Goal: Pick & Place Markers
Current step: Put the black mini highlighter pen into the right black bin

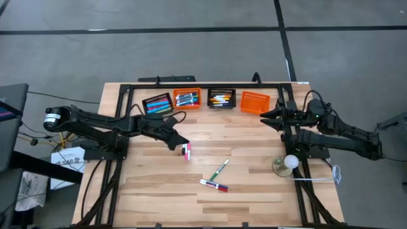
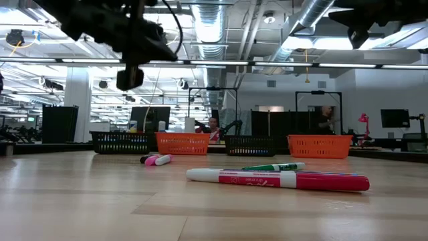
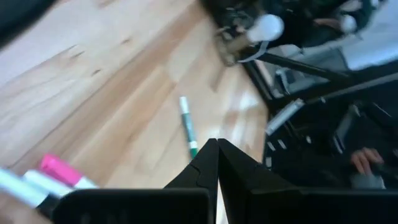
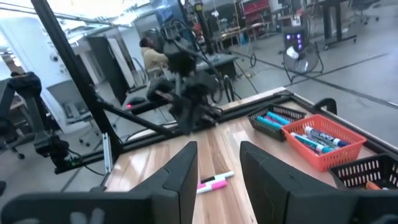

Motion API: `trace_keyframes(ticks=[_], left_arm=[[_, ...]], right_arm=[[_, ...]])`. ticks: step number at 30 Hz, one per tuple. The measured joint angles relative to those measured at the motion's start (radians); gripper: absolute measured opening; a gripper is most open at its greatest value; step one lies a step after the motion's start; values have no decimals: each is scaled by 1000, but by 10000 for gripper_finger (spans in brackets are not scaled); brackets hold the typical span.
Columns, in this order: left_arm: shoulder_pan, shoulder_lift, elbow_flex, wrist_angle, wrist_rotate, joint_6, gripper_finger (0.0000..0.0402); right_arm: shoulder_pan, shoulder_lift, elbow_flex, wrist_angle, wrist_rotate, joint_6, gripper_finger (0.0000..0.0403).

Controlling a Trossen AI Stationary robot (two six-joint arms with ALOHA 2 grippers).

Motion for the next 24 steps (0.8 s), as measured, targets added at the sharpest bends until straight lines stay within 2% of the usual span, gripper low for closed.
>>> trace_keyframes(ticks=[14, 20, 24], left_arm=[[100, 255, 0, -16, -1, -191, 6], [103, 257, 0, -11, 5, -218, 6], [109, 213, 0, -1, -9, -138, 8]], right_arm=[[4, 1, 0, 1, -1, 0, 111], [4, 1, 0, 0, -5, 24, 111], [4, 1, 0, 0, -7, 23, 111]])
